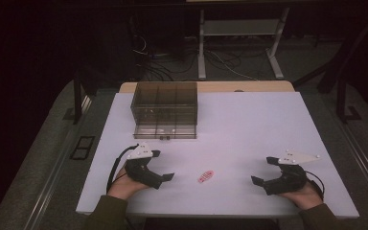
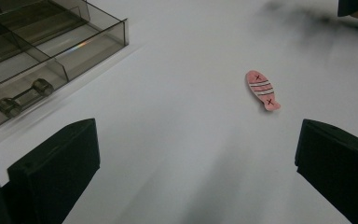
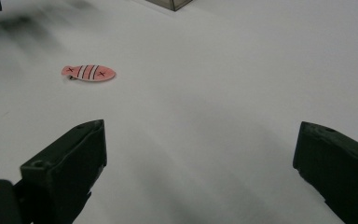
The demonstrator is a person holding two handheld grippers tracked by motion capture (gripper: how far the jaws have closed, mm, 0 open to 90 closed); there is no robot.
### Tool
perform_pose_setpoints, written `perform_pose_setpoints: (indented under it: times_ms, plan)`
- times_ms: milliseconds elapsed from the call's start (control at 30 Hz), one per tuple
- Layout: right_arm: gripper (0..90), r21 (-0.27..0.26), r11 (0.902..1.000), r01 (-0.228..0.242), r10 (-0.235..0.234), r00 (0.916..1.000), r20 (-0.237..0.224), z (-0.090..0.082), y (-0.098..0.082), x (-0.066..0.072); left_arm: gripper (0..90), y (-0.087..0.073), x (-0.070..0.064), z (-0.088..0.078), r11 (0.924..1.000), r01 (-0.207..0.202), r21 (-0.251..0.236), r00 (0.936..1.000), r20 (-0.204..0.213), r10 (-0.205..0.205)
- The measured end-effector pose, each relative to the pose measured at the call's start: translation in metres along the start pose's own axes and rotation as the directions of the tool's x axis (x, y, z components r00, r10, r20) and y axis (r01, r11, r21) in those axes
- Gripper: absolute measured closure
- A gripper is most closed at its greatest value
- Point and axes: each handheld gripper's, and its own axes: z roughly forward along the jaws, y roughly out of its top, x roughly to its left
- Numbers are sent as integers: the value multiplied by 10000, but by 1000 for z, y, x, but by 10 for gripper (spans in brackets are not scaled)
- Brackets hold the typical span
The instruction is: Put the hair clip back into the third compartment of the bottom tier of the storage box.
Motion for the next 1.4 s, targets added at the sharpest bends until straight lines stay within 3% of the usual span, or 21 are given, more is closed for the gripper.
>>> perform_pose_setpoints:
  times_ms: [1400]
  plan:
    - [21, -14, 10000, 50, -50, 9995, -315, 4, 4, 3, 0, 15, -11, 12, 9999, 15, -99, 10000, 72, -14]
